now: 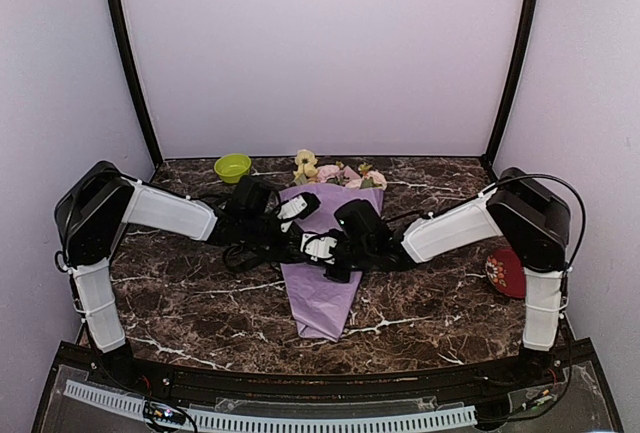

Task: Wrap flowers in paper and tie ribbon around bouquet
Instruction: Cross the ribbon over the folded bouquet.

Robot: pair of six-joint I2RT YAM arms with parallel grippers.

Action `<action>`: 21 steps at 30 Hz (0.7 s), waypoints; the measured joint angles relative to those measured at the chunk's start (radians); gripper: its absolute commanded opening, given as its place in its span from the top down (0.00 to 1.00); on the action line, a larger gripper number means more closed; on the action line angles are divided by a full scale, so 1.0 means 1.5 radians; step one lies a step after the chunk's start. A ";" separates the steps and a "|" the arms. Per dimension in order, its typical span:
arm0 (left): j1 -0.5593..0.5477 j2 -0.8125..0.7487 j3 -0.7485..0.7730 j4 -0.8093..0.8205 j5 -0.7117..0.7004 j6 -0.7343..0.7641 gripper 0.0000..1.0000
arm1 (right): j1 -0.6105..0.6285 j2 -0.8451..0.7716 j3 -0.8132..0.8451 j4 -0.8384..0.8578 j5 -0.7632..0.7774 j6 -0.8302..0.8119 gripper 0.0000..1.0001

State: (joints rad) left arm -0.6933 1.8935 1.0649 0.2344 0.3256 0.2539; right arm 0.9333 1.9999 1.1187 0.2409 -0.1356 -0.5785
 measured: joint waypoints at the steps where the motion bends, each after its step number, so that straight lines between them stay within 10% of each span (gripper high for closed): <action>1: 0.001 0.002 0.000 -0.001 0.000 0.000 1.00 | 0.002 0.001 0.001 -0.002 0.003 -0.008 1.00; 11: 0.006 0.003 0.000 -0.003 0.002 -0.003 1.00 | 0.012 -0.105 -0.069 -0.024 -0.023 0.025 1.00; 21: 0.007 -0.002 0.000 -0.009 0.012 -0.017 0.44 | 0.006 -0.205 -0.173 0.011 -0.086 0.128 1.00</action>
State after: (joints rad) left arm -0.6834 1.8912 1.0649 0.2207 0.3443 0.2279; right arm 0.9417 1.6917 0.8593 0.2569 -0.2653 -0.3859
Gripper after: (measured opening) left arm 0.468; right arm 0.005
